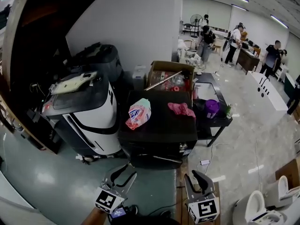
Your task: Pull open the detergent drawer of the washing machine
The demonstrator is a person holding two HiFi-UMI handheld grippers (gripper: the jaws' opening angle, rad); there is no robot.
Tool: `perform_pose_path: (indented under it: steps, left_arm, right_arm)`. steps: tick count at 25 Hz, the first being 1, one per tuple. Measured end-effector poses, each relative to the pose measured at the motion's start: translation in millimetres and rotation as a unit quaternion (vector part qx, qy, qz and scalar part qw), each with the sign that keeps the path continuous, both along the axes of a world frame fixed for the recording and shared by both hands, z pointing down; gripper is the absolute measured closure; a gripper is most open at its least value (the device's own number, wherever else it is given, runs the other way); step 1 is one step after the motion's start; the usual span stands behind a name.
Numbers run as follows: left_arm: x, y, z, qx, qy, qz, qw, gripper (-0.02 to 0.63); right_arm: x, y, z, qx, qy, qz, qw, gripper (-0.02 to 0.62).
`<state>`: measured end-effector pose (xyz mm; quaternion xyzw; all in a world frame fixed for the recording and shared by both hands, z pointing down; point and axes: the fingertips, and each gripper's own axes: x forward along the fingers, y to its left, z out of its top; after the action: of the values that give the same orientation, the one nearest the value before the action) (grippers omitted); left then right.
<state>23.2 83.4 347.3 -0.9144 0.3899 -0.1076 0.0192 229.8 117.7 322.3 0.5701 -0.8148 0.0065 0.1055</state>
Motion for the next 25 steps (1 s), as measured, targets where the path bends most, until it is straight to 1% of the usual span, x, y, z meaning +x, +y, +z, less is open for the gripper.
perform_pose_path:
  steps: [7, 13, 19, 25]
  left_arm:
    - [19.9, 8.9, 13.4, 0.023, -0.014, -0.035, 0.999, 0.439]
    - [41.3, 9.6, 15.3, 0.015, -0.015, -0.056, 0.9982, 0.439]
    - [54.2, 0.8, 18.3, 0.005, -0.023, -0.057, 0.9981, 0.439]
    - [55.5, -21.6, 27.5, -0.009, -0.016, -0.047, 0.9987, 0.439]
  right_arm:
    - [35.1, -1.7, 7.4, 0.001, -0.016, -0.036, 0.999, 0.492]
    - [59.6, -5.1, 3.2, 0.007, -0.023, -0.051, 0.998, 0.492]
    - [73.5, -9.2, 2.3, 0.009, -0.041, -0.05, 0.998, 0.492]
    - [71.4, -17.9, 8.7, 0.005, -0.059, -0.046, 0.997, 0.492]
